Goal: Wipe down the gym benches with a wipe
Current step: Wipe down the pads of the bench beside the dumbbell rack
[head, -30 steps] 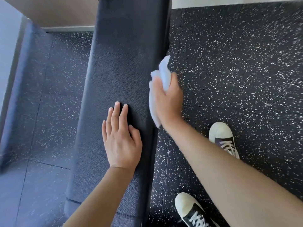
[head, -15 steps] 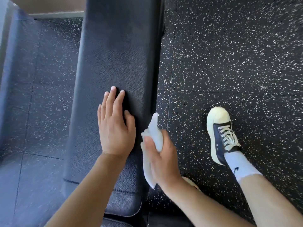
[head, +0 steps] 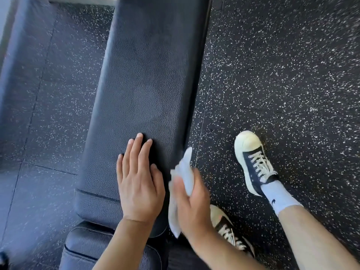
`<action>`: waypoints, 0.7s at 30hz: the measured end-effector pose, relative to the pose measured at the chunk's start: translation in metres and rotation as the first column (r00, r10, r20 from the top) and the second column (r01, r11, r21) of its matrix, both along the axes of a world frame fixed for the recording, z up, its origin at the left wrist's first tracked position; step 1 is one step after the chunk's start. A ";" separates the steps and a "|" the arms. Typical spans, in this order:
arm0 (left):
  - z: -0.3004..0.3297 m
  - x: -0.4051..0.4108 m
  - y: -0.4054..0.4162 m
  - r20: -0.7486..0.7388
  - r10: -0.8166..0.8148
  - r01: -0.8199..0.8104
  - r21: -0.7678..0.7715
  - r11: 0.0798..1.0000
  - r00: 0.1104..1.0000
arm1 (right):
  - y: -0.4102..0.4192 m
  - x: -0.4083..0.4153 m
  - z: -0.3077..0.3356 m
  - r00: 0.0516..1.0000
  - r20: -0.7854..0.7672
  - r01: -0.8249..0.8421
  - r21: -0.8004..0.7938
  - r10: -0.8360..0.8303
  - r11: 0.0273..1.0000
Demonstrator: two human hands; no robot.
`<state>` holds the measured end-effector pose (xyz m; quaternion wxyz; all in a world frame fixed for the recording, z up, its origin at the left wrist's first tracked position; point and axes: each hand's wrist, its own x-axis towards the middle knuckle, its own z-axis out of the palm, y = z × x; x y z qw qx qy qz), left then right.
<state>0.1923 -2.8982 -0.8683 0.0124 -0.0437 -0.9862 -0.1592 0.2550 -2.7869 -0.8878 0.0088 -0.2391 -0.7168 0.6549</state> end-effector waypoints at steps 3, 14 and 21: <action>0.001 0.000 0.000 -0.006 -0.004 0.004 0.015 1.000 1.000 | -0.009 0.052 0.004 0.987 0.046 -0.155 0.021 0.154 0.988; 0.003 0.008 -0.023 0.000 0.361 -0.361 0.006 0.933 0.933 | 0.017 -0.184 0.028 0.883 -0.007 -0.240 0.853 0.469 0.463; -0.001 0.010 -0.044 0.001 0.532 -0.531 0.017 0.847 0.847 | -0.064 -0.182 0.036 0.676 0.067 -0.391 0.876 0.734 0.281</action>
